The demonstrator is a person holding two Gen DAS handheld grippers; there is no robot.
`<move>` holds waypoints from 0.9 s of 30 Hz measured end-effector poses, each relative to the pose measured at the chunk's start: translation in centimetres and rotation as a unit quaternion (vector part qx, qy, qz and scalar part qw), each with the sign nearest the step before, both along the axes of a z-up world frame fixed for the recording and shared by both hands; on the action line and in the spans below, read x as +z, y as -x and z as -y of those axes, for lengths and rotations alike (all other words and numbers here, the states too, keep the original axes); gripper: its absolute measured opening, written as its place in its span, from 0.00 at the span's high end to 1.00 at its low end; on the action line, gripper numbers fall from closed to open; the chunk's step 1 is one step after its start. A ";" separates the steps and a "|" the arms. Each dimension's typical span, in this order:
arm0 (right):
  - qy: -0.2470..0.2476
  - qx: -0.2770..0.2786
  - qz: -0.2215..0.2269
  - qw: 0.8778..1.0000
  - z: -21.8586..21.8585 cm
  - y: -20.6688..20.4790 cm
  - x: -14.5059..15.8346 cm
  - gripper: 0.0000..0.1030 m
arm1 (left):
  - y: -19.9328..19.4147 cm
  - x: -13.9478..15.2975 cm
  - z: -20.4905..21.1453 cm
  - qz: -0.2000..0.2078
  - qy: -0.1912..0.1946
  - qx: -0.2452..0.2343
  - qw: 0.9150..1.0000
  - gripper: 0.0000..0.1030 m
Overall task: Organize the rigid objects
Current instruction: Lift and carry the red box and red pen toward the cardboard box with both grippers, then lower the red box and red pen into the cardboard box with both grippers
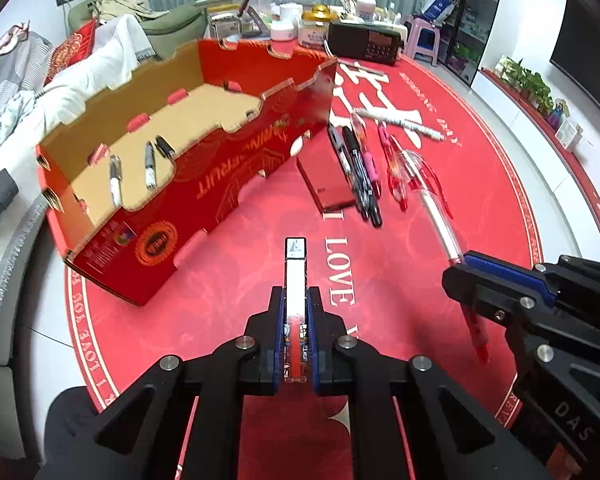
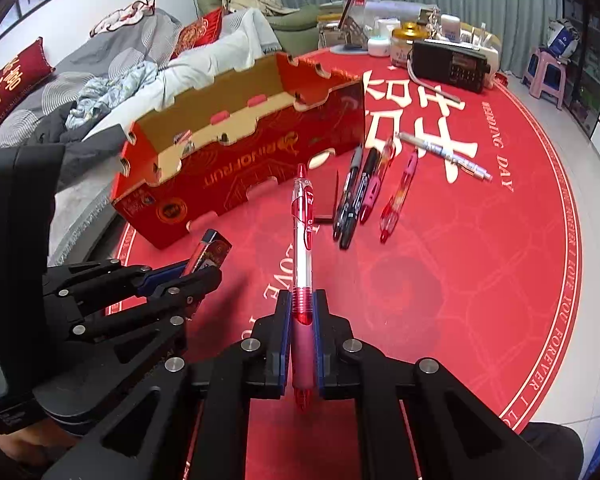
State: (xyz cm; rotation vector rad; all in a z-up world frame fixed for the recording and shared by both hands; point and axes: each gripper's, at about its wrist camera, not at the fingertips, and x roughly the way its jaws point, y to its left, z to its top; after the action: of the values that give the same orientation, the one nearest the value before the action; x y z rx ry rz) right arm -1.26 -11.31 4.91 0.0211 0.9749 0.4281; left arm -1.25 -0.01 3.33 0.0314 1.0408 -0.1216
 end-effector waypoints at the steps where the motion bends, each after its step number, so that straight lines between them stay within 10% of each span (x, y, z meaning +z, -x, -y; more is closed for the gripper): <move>1: -0.002 -0.001 0.003 1.000 0.0 -0.1 0.2 0.90 | -0.1 0.4 -0.1 0.003 0.002 0.002 1.000 0.90; 27: -0.010 0.038 0.065 0.997 -4.8 -3.0 5.2 0.90 | -2.0 4.4 -4.2 0.042 0.003 0.061 0.997 0.90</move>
State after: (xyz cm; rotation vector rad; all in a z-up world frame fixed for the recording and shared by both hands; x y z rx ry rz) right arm 1.76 -6.55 10.07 -0.0261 0.8455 0.5033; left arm 0.79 4.16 7.75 -0.0325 0.9550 -0.0124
